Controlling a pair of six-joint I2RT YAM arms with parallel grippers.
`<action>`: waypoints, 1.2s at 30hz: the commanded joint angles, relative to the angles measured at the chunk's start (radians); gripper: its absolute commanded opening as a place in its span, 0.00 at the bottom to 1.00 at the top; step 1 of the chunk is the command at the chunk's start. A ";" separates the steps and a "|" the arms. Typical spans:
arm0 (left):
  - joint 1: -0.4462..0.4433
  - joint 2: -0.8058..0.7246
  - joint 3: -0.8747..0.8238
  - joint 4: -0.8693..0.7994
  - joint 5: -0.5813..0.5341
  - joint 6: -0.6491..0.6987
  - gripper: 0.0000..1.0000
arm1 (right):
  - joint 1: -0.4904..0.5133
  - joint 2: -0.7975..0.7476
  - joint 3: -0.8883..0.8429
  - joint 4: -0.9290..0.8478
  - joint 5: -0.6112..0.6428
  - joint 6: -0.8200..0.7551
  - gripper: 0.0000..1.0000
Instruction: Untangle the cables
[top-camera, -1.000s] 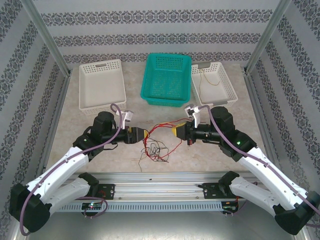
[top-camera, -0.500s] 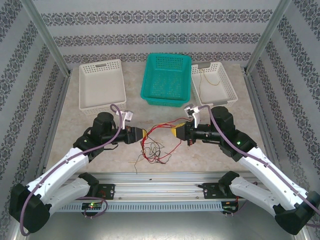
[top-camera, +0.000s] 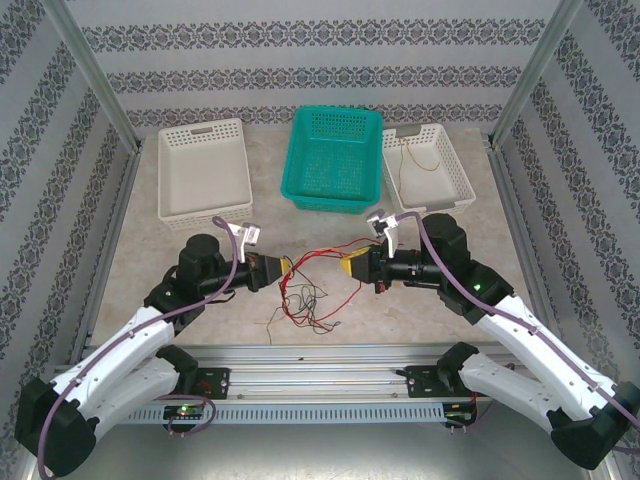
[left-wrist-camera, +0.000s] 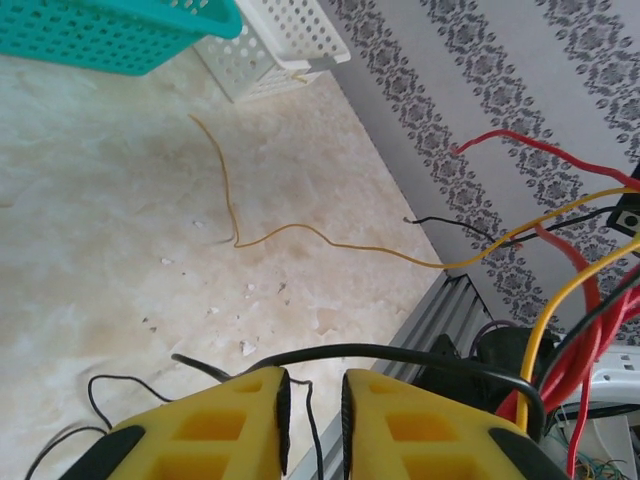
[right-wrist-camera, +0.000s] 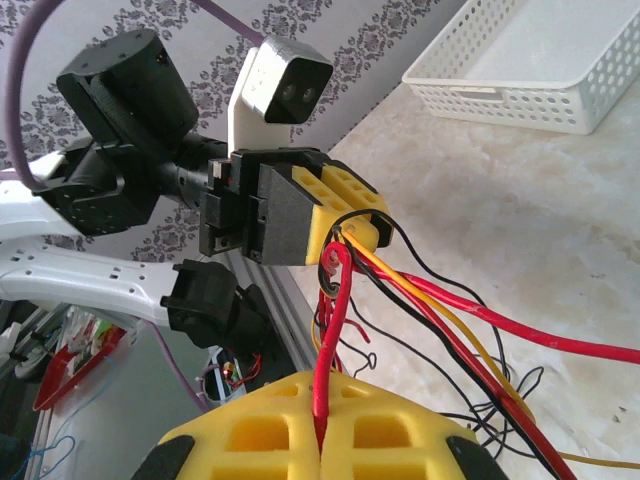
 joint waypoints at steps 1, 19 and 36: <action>-0.010 -0.031 -0.045 0.182 0.031 -0.034 0.32 | 0.014 -0.024 -0.017 0.056 -0.041 0.000 0.00; -0.010 -0.016 -0.067 0.332 0.071 -0.031 0.01 | 0.017 -0.017 -0.034 0.112 -0.142 0.019 0.00; 0.009 -0.153 0.142 -0.306 -0.261 0.085 0.00 | -0.152 -0.059 -0.128 0.024 0.104 0.068 0.00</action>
